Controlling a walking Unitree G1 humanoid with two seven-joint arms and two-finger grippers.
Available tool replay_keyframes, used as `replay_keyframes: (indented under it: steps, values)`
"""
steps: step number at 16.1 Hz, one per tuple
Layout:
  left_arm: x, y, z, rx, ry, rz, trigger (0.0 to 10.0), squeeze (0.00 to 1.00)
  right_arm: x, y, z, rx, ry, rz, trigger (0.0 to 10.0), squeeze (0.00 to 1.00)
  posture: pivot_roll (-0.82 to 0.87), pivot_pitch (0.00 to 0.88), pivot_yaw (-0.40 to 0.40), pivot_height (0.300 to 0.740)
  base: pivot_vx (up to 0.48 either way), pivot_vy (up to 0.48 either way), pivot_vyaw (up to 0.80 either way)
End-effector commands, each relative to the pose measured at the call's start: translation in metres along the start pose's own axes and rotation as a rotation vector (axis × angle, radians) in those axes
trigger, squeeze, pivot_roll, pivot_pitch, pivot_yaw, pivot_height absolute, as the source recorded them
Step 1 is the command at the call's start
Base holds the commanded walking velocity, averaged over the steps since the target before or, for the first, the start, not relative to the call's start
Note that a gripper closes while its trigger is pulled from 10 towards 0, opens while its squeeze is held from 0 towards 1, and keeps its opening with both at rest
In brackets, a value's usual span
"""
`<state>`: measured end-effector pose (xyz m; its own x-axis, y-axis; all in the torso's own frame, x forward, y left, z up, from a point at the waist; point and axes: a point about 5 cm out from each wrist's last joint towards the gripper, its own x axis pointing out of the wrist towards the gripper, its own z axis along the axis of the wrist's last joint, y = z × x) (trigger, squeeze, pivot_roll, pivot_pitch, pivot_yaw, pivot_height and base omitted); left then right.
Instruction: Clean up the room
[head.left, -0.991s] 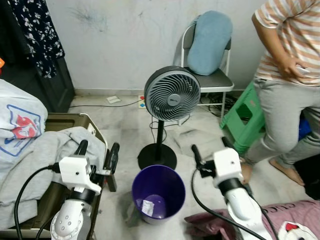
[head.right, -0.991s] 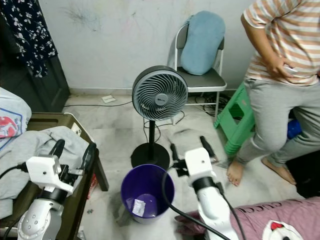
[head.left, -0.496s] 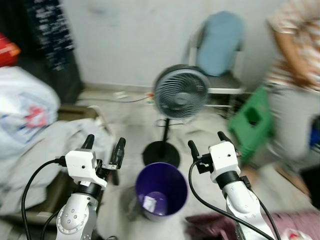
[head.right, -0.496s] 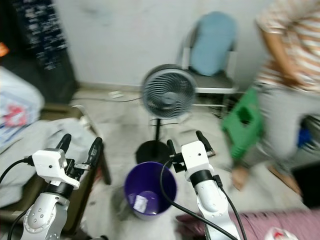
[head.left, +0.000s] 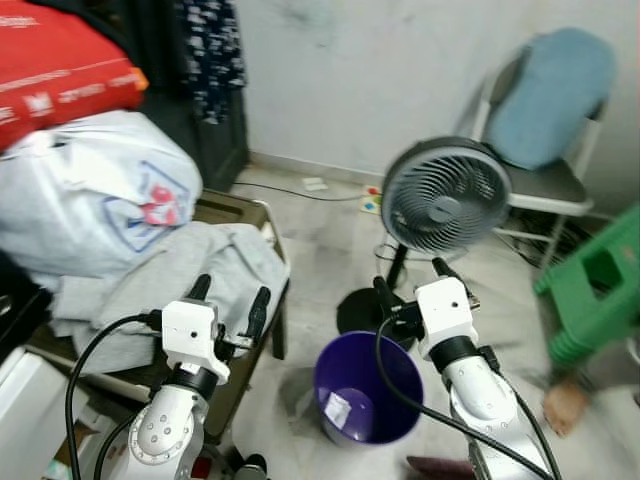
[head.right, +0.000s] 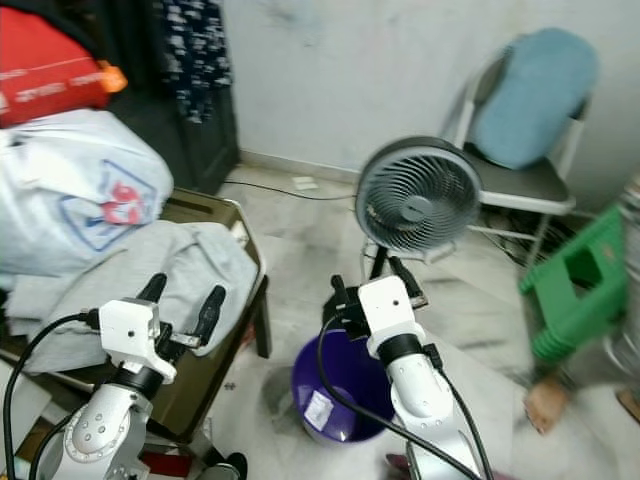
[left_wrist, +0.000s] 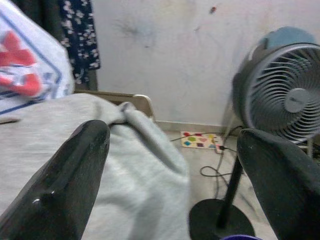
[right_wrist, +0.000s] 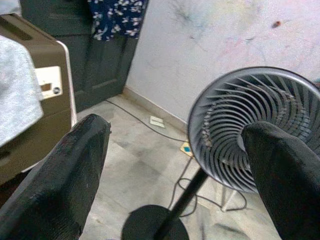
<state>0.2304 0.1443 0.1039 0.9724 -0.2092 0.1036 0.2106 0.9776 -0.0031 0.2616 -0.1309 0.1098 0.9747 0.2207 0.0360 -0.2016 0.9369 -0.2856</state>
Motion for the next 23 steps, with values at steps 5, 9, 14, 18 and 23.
replay_keyframes:
  steps: [5,9,14,18,23]
  values:
    - [0.0033,-0.0011,-0.0033,0.022,0.022,0.012,10.0,0.00,0.0022,0.0029,0.0003,-0.006,0.003,0.027,10.0,0.00,-0.04,0.082,-0.067,0.740,0.000,0.000,0.80]
    - [0.0062,-0.0029,-0.0043,0.016,0.024,-0.002,10.0,0.00,0.0041,0.0037,-0.0004,-0.006,0.004,0.036,10.0,0.00,-0.04,0.075,-0.068,0.740,0.000,0.000,0.80]
    - [0.0080,-0.0048,-0.0036,0.012,0.017,-0.024,10.0,0.00,0.0040,0.0044,-0.0023,-0.005,0.009,0.038,10.0,0.00,-0.05,0.082,-0.067,0.740,0.000,0.000,0.80]
    - [0.0078,-0.0035,-0.0020,0.006,0.005,-0.015,10.0,0.00,0.0040,0.0060,-0.0029,-0.004,0.011,0.041,10.0,0.00,-0.04,0.088,-0.066,0.740,0.000,0.000,0.80]
    - [0.0087,-0.0050,-0.0014,0.014,0.003,-0.030,10.0,0.00,0.0051,0.0066,-0.0033,-0.004,0.010,0.043,10.0,0.00,-0.04,0.090,-0.064,0.740,0.000,0.000,0.80]
